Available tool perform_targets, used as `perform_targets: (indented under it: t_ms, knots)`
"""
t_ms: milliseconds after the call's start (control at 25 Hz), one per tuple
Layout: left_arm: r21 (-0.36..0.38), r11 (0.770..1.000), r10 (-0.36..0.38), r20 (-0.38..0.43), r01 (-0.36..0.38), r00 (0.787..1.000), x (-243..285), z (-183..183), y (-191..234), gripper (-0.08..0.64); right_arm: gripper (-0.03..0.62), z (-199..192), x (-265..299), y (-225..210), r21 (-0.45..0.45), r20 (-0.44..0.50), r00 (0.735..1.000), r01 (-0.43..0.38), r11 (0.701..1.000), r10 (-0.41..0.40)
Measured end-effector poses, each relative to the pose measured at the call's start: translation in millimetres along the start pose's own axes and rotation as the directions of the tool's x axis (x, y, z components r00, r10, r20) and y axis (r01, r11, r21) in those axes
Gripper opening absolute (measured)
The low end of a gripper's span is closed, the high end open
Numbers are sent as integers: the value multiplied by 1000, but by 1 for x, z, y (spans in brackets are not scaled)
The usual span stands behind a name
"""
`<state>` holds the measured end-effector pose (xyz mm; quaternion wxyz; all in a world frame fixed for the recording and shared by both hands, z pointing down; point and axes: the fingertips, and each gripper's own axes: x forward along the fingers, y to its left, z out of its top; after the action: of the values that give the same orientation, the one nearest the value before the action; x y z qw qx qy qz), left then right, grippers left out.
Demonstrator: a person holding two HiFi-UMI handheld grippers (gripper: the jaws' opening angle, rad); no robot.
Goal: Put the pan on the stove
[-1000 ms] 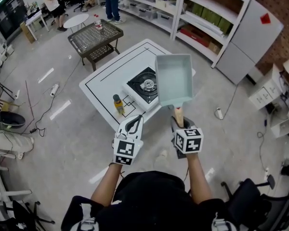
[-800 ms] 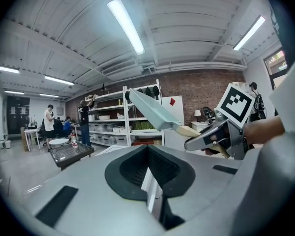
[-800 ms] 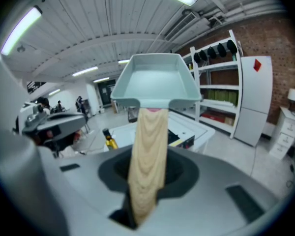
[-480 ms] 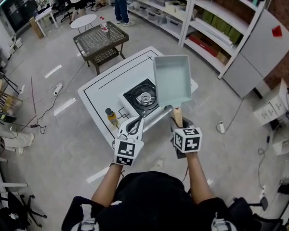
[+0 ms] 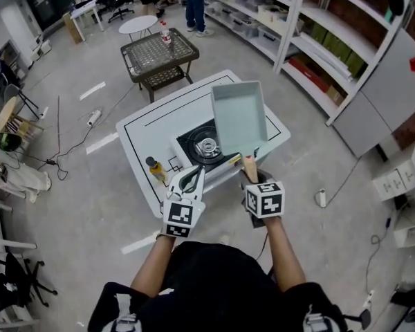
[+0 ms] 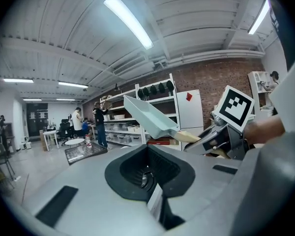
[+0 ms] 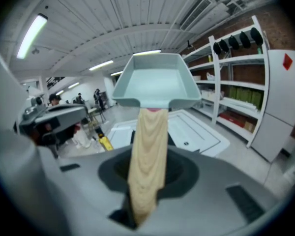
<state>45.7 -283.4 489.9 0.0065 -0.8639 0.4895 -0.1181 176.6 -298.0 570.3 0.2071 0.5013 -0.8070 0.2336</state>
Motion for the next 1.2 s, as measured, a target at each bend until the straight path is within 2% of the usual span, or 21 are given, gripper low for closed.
perform_targets:
  t_ms: [240, 520, 760, 1000, 1200]
  knots:
    - [-1, 999, 54, -18, -54, 998, 8, -2, 9, 24, 95, -2, 18, 0, -25, -45, 998, -50, 998, 49]
    - [-26, 996, 86, -47, -87, 995, 12, -17, 26, 25, 95, -4, 43, 3, -39, -105, 992, -79, 996, 74]
    - [-40, 994, 105, -37, -106, 994, 19, -15, 51, 23, 95, -6, 66, 12, -69, -172, 981, -99, 993, 86]
    - [-53, 991, 121, -49, -124, 991, 22, -22, 77, 25, 95, -23, 96, 16, -99, -266, 960, -116, 988, 86]
    - [-68, 988, 134, -67, -138, 989, 19, -33, 96, 24, 95, -46, 116, 18, -114, -360, 930, -123, 986, 75]
